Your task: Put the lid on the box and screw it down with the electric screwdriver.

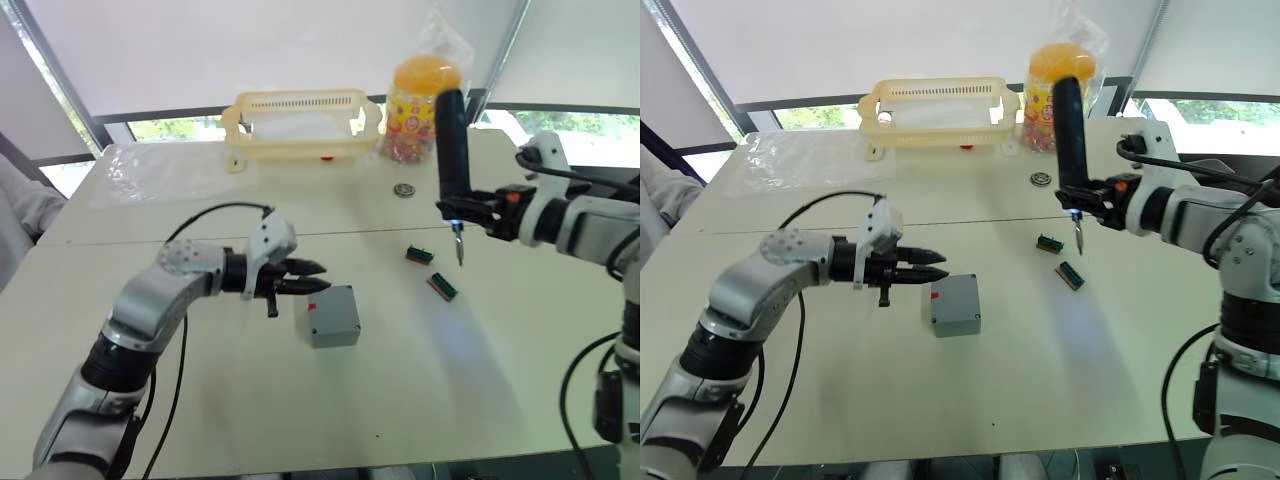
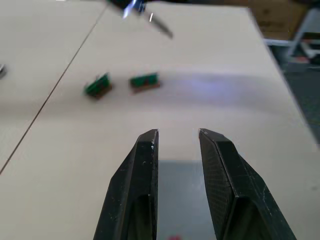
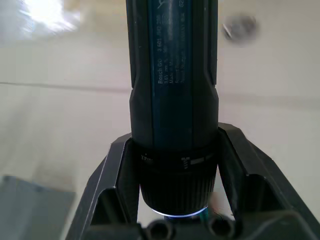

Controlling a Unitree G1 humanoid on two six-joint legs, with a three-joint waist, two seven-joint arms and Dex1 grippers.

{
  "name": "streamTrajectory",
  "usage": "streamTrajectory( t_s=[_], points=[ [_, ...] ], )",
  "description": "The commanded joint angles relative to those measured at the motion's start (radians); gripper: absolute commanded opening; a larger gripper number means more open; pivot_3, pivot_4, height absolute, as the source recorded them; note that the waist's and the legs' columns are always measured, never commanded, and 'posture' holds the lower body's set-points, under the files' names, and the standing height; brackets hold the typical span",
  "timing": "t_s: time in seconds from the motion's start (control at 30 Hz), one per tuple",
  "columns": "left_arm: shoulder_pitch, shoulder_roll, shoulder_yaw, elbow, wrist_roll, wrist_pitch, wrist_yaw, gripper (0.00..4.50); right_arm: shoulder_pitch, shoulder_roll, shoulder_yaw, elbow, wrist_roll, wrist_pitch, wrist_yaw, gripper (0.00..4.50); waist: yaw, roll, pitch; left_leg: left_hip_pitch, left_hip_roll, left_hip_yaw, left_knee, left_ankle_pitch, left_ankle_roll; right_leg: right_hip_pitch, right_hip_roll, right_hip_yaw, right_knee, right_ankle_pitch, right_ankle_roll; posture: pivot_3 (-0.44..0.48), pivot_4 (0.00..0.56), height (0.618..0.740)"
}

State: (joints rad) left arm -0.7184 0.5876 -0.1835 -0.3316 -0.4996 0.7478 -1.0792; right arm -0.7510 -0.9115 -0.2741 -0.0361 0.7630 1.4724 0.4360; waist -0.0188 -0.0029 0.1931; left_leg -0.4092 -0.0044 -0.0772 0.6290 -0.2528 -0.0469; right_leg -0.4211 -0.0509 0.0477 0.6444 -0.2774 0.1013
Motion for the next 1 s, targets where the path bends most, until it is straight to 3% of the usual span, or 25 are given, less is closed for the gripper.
streamTrajectory(
  t_s=[0.03,0.23,0.37,0.6,0.93,1.0],
  points=[
    [0.008,0.001,-0.038,-0.06,-0.031,0.006,-0.027,1.25,0.013,-0.116,-0.043,0.022,0.021,0.125,0.028,1.76,0.001,0.002,0.001,0.0,0.0,0.0,0.0,0.0,0.0,-0.001,0.0,0.0,0.001,0.0,0.0,0.0,0.15,0.74],
    [0.043,-0.034,-0.117,-0.068,0.015,-0.056,-0.016,1.25,0.145,-0.256,0.013,0.125,0.081,0.142,0.057,1.76,0.002,0.003,0.003,-0.001,0.0,0.002,0.001,-0.001,0.001,-0.003,0.002,0.002,0.003,0.0,0.0,0.0,0.15,0.74],
    [0.067,-0.05,-0.155,-0.078,0.042,-0.077,0.002,1.25,0.174,-0.268,0.052,0.162,0.125,0.142,0.049,1.76,-0.004,0.003,0.003,0.001,0.001,0.004,0.004,0.0,0.001,-0.002,0.002,0.005,0.005,0.0,0.0,0.0,0.15,0.74],
    [0.109,-0.058,-0.195,-0.082,0.104,-0.122,0.046,1.25,0.18,-0.235,0.101,0.215,0.106,0.142,0.008,1.76,0.002,0.003,0.003,0.001,0.001,0.005,0.006,0.001,0.001,-0.002,0.003,0.006,0.006,0.002,0.001,0.0,0.15,0.74],
    [0.124,-0.052,-0.157,-0.078,0.112,-0.121,0.088,1.25,0.198,-0.166,0.1,0.269,0.007,0.142,-0.009,1.76,0.002,0.002,0.002,0.001,0.001,0.004,0.008,0.001,0.001,0.0,0.003,0.005,0.006,0.002,0.002,0.0,0.15,0.74],
    [0.123,-0.047,-0.148,-0.078,0.108,-0.118,0.088,1.25,0.207,-0.155,0.1,0.266,-0.016,0.141,-0.006,2.85,0.003,0.002,0.002,0.001,0.001,0.004,0.011,0.001,0.001,0.002,0.003,0.005,0.006,0.003,0.002,0.0,0.15,0.74]
  ],
)
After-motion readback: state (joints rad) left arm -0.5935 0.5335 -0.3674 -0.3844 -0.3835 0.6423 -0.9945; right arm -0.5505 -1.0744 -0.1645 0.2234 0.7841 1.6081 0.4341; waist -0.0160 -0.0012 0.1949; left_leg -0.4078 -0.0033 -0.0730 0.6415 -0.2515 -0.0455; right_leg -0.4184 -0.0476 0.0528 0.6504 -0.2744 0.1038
